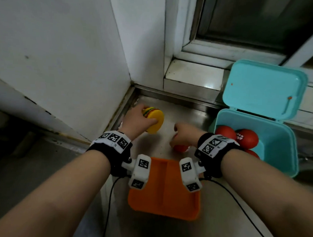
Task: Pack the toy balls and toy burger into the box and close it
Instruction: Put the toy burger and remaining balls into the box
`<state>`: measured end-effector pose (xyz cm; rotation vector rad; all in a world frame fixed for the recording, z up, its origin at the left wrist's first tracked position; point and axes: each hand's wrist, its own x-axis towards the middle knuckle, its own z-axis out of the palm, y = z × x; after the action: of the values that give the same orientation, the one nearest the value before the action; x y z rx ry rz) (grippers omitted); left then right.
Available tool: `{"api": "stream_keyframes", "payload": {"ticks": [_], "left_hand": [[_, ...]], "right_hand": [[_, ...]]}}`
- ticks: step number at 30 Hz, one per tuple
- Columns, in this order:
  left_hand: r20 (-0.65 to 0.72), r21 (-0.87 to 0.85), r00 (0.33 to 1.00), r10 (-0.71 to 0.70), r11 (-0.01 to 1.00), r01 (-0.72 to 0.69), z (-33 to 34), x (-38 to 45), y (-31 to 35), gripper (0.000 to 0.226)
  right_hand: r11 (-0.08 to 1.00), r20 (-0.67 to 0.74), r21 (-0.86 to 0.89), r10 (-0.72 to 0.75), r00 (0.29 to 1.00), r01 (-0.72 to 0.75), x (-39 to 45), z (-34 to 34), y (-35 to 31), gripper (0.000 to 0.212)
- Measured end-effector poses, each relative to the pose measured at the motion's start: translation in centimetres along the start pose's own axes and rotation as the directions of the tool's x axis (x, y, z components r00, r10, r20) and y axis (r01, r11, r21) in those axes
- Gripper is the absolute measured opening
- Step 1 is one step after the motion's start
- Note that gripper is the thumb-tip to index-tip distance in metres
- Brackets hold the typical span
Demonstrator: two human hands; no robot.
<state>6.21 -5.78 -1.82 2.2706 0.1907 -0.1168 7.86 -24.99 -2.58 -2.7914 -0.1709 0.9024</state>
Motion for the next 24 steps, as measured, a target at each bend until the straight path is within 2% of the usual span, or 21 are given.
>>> {"api": "stream_keyframes", "payload": {"ticks": [4,9,12,15,19,22,24], "left_hand": [[-0.06,-0.015,0.998,-0.024,1.0,0.023,-0.8,-0.5,-2.2,0.055],[-0.075,-0.033,0.997,-0.037,0.999,0.035,-0.7,-0.6,-2.4,0.056],[-0.05,-0.068,0.999,-0.019,0.998,0.015,0.1,-0.7,-1.9,0.055],[-0.012,-0.033,1.0,-0.011,0.999,0.01,1.9,-1.5,-2.1,0.053],[0.095,-0.041,0.995,-0.017,0.999,0.021,3.3,-2.0,-2.7,0.056],[0.149,-0.061,0.987,-0.067,0.995,0.076,4.2,-2.3,-2.9,0.051],[0.192,-0.08,0.971,-0.144,0.984,0.162,4.6,-2.4,-3.5,0.049]], "right_hand": [[0.988,-0.231,0.082,-0.111,0.966,0.133,0.3,-1.9,-1.8,0.069],[0.97,-0.369,0.158,-0.116,0.922,0.185,-0.3,-3.8,-1.3,0.053],[0.971,-0.379,0.178,-0.08,0.922,0.157,-0.6,-3.2,0.2,0.05],[0.972,-0.324,0.201,-0.052,0.945,0.123,-1.1,-1.0,1.6,0.05],[0.969,-0.271,0.219,-0.049,0.961,0.111,-1.0,0.3,2.0,0.051],[0.966,-0.311,0.225,-0.049,0.949,0.123,-0.7,0.0,1.7,0.05],[0.961,-0.327,0.239,-0.057,0.943,0.141,-0.6,-0.1,1.3,0.05]]}}
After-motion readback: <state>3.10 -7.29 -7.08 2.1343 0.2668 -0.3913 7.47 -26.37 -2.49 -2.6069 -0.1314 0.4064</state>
